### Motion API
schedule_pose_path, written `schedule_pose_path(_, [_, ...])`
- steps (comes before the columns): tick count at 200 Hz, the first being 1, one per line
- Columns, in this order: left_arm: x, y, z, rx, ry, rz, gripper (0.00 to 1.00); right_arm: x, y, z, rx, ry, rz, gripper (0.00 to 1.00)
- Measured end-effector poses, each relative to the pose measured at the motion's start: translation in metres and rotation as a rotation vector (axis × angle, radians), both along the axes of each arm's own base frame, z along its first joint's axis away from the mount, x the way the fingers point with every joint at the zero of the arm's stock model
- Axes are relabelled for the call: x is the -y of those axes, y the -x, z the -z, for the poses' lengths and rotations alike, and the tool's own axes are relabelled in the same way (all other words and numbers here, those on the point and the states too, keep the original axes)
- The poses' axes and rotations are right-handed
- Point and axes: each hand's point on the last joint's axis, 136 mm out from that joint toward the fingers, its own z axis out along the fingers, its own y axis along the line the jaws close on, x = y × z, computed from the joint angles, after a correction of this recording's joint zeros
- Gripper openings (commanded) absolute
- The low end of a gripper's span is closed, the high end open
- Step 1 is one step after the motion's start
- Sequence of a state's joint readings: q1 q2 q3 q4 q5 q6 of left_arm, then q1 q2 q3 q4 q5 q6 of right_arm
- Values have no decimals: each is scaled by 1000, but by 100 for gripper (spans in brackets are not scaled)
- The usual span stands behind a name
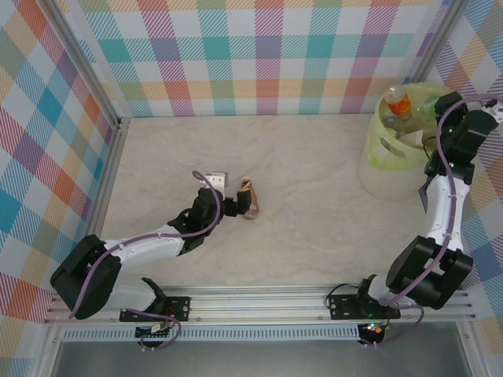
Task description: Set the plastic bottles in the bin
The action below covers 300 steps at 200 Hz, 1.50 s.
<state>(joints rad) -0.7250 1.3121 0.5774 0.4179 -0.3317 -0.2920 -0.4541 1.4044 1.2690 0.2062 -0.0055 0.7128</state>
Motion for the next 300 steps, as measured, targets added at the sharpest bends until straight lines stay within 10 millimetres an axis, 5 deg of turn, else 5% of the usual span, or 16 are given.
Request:
schedule_pose_path(22, [0,1,-8,12,23,4,100,5,-18,7,-15,13,0,64])
schedule_pose_path(56, [-1,4,-28,43,79,1,100,7,-28,38,-105,6,15,86])
schedule_pose_path(86, [-3,7,-37,58,108,-2,100,-4,-24,31,-121,48,5,98])
schedule_pose_path(125, [-2,8,-36,46,119,6,100,-6,3,28,-203,74,58,100])
schedule_pose_path(181, [-3,11,-36,35,119,10,100,-4,49,63,-513,164,105,99])
schedule_pose_path(247, [-6,4,-26,-49,112,-52,100,-85,39,35,-422,291,-373,100])
schedule_pose_path(300, [-9,-8,7,-226,104,-157,100,-150,77,-2,-218,352,-599,100])
